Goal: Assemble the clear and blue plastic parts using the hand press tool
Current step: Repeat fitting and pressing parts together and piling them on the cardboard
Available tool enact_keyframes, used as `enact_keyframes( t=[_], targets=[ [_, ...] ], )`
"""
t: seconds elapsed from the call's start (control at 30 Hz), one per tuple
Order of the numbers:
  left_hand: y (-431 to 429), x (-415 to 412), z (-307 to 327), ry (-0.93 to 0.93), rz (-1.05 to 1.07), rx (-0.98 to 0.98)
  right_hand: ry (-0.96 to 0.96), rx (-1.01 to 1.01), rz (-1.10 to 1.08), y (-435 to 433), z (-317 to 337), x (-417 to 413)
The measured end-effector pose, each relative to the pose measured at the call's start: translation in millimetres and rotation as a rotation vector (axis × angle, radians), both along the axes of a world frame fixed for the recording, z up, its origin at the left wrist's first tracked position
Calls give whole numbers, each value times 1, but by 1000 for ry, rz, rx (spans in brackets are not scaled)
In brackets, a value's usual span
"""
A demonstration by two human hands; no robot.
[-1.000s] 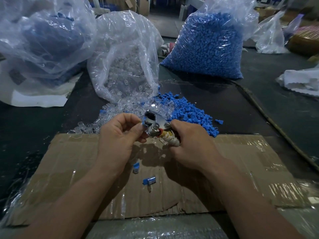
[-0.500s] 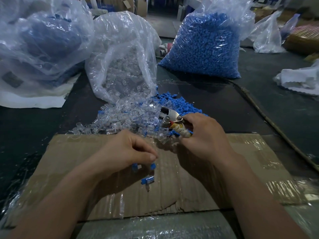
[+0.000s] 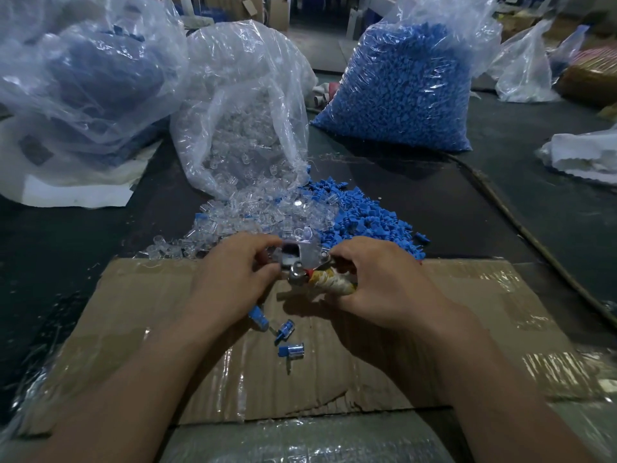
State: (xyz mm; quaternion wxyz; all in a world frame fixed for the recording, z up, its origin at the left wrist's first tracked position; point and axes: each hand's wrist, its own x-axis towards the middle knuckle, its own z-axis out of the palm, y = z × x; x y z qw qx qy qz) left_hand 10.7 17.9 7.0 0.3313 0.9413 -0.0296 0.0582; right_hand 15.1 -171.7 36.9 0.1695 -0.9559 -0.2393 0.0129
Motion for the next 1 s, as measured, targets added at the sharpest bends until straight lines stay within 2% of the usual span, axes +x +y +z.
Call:
enact_keyframes(
  t=[0.13,0.4,0.63,0.8,0.9,1.0],
  targets=[
    [1,2,-1,-28,-22,86,41,-57,45,2,-2,-1],
    [0,2,-1,-48,-6,7,120,-132,-2,0,-2,1],
    [-1,0,2,-3,-44,55,133,-174,-22,0,-4,2],
    [-2,-1,2,-11,-22,42,216,-146,-25,-2,-5,3],
    [-2,0,1,-36,19,-58,229,-76,-51,-3,0,1],
    [-1,-1,3,-38,93,-320,134,22,-99,-5,6,3]
  ],
)
